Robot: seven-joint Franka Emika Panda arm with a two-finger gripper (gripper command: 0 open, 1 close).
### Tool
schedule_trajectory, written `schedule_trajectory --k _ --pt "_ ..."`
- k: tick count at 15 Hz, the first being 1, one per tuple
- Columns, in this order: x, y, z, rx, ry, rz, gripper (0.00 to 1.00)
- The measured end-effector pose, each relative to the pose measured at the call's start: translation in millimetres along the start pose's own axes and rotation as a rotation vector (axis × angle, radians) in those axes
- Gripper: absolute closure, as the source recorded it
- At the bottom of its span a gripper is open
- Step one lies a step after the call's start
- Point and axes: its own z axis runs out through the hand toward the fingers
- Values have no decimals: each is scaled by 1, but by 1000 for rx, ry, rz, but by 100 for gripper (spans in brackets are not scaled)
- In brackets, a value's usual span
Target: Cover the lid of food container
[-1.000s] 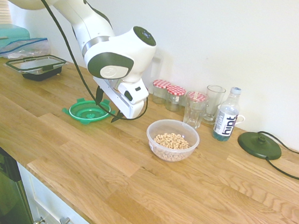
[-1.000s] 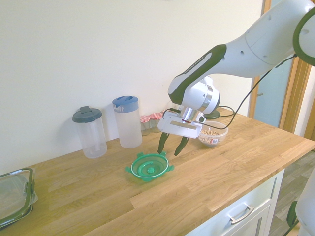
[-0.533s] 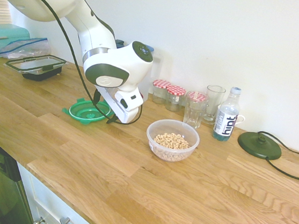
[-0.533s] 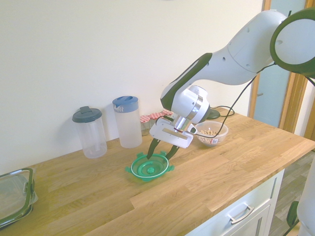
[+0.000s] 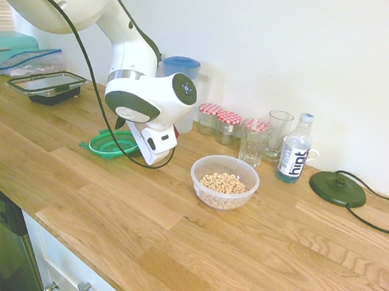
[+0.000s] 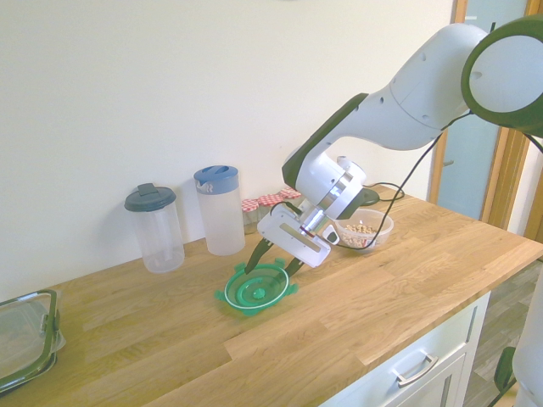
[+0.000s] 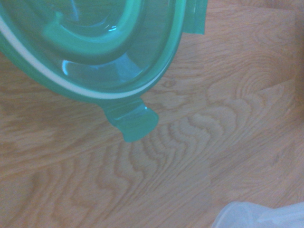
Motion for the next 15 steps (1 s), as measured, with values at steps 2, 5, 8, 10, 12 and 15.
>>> schedule_trajectory --k 2,5,8,10,12,15 --pt "0 0 0 2 -1 -3 100" --pt "2 6 1 2 -3 -4 100" --pt "5 15 1 15 -7 6 100" --pt "8 20 1 20 -9 8 100" --pt "10 25 1 22 -9 14 100" --pt "13 36 0 34 -20 26 100"
